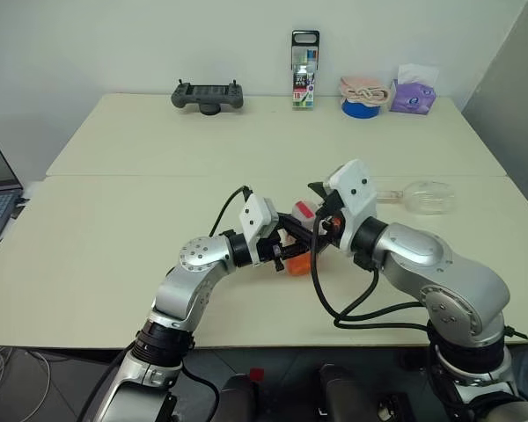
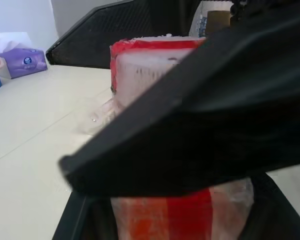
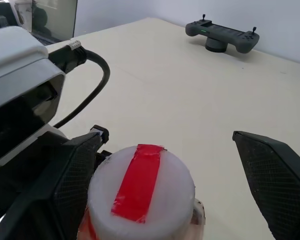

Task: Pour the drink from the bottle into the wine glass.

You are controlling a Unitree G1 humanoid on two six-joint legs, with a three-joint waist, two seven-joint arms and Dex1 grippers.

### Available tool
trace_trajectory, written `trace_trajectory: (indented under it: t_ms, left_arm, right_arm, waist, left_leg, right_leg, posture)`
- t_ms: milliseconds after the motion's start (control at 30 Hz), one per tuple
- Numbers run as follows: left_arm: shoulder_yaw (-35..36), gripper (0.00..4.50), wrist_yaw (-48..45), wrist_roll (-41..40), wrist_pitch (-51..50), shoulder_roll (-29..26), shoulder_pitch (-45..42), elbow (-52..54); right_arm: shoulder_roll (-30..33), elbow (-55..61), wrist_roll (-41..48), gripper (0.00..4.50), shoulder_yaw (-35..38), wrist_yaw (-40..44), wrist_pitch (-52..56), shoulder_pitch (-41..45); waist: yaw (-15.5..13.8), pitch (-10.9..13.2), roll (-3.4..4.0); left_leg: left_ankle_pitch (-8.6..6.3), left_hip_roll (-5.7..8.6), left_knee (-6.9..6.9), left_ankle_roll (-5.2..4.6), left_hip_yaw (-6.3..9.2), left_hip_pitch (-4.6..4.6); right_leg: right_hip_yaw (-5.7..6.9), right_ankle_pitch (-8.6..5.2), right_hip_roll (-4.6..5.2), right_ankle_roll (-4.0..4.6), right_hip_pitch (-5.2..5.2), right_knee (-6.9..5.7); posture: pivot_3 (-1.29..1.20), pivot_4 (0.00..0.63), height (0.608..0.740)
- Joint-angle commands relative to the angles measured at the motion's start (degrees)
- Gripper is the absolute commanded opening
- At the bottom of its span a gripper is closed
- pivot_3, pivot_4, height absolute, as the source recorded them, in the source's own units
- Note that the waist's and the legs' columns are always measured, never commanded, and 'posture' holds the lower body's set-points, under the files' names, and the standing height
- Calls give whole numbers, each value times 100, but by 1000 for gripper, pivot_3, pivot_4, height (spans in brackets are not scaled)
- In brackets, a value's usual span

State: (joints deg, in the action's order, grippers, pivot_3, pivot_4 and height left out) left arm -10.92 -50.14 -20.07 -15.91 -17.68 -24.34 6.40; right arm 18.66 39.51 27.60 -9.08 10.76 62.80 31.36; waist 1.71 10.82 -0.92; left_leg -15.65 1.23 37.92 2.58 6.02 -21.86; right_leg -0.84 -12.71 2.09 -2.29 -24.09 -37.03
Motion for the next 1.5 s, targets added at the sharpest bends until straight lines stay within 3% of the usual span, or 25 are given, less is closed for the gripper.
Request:
trace_trajectory:
  t_ms: [33,967,1500]
  left_arm:
    - [38,1957,-3,-32,133,39,-67,150]
    - [76,1950,-10,-15,123,-24,-2,159]
    - [79,1950,41,-39,112,-35,82,238]
  right_arm:
    - [-48,66,-113,4500,105,-50,-115,199]
    - [500,833,648,4500,637,629,199,-472]
    - [-264,725,640,4500,566,-210,452,-205]
  waist:
    - [0,0,0]
    - [-1,0,0]
    - [0,0,0]
  left_leg:
    - [0,0,0,0,0,0]
    - [0,0,0,0,0,0]
    - [0,0,0,0,1,1]
  right_leg:
    - [0,0,0,0,0,0]
    - [1,0,0,-1,0,0]
    - [0,0,0,0,0,-1]
  posture:
    - [0,150,740]
    - [0,150,740]
    - [0,150,740]
